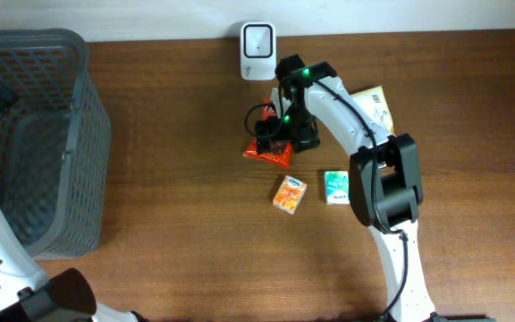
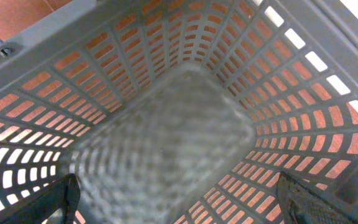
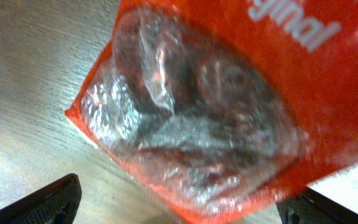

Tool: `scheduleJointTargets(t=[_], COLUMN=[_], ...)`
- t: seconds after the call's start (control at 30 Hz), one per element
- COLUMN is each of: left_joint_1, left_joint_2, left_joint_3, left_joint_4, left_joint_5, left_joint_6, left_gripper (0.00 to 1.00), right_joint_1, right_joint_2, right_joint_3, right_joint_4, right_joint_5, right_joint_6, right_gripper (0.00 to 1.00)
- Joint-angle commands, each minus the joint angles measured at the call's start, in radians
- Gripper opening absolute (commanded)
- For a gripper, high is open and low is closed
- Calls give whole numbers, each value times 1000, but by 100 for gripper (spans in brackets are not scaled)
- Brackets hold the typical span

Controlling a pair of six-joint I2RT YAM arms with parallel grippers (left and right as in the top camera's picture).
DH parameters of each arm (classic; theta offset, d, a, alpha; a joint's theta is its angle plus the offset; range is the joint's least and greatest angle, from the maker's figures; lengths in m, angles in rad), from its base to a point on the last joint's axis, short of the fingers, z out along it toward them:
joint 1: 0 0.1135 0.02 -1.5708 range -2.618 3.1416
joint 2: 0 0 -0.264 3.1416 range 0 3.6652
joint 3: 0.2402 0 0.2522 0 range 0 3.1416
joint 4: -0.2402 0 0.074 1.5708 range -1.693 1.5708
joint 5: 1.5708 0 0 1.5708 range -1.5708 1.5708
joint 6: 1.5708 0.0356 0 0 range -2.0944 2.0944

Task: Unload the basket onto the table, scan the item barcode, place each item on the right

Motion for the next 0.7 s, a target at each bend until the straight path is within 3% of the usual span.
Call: scheduleJointTargets(t=[0.0, 0.2, 0.27, 0.4, 0.67], left_joint_1=[3, 3, 3, 3, 3], left_joint_2=[1, 1, 1, 1, 1], left_joint_3=[4, 4, 4, 4, 4], left_joint_4=[0, 0, 0, 0, 0], left_joint_5=[-3, -3, -3, -3, -3], left_joint_6=[-10, -10, -10, -10, -10], left_gripper=[99, 99, 99, 99, 99], right_joint_1=[-68, -294, -390, -555, -568], right_joint_2=[2, -1, 3, 5, 5], right_joint_3=[123, 340, 337, 303, -13], right_joint_4=[-80, -306, -310, -306, -39], right_joint_5=[76, 391, 356, 2, 1], right_joint_6=[26, 16, -21, -327, -326], right_gripper=[99, 99, 99, 99, 99])
